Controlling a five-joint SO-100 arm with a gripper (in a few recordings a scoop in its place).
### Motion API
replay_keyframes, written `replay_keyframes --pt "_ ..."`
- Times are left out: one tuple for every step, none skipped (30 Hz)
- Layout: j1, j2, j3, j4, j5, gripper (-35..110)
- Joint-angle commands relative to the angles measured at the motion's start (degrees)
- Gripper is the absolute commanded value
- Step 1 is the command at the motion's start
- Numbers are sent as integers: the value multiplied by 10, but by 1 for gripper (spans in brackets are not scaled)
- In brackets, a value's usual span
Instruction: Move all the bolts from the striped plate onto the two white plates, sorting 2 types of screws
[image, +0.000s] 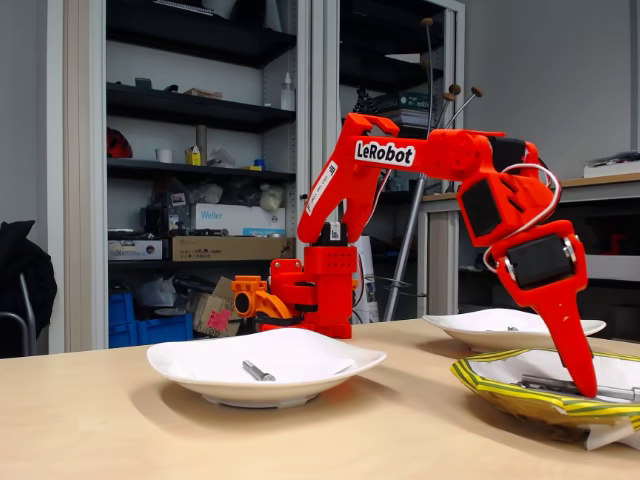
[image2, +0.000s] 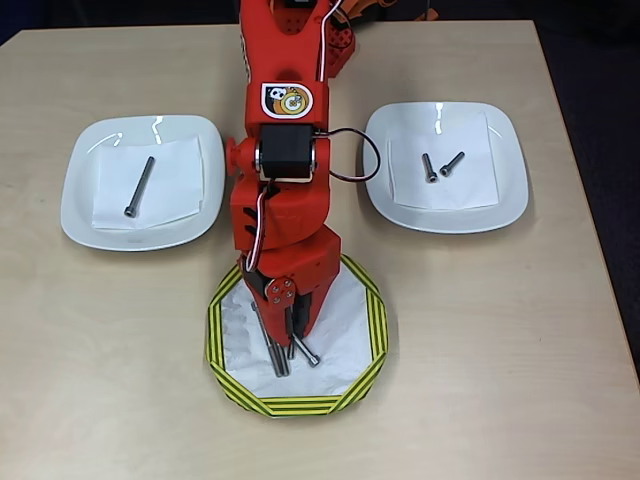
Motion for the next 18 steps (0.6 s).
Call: replay_keyframes --pt "-6 1 -10 11 10 0" --pt "-5 1 -18 21 4 0" --pt "-4 0 -30 33 1 0" --pt "-3 -2 -46 47 -4 0" --pt "-1 -2 -62 63 -7 0" --pt "1 -3 -83 83 -9 0" --pt "3 -4 -105 105 -11 0" --pt "5 -6 -127 124 -18 0" --pt "7 -6 -147 142 -21 0" --pt "10 -5 -165 160 -21 0" --pt "13 -2 -179 174 -24 0" --pt "17 5 -185 184 -25 0" --pt "21 16 -186 190 -25 0" --pt "25 25 -186 195 -28 0" --pt "30 33 -186 201 -33 0" --pt "36 42 -184 210 -32 0" --pt "42 55 -172 214 -31 0" --pt "50 74 -152 215 -31 0"
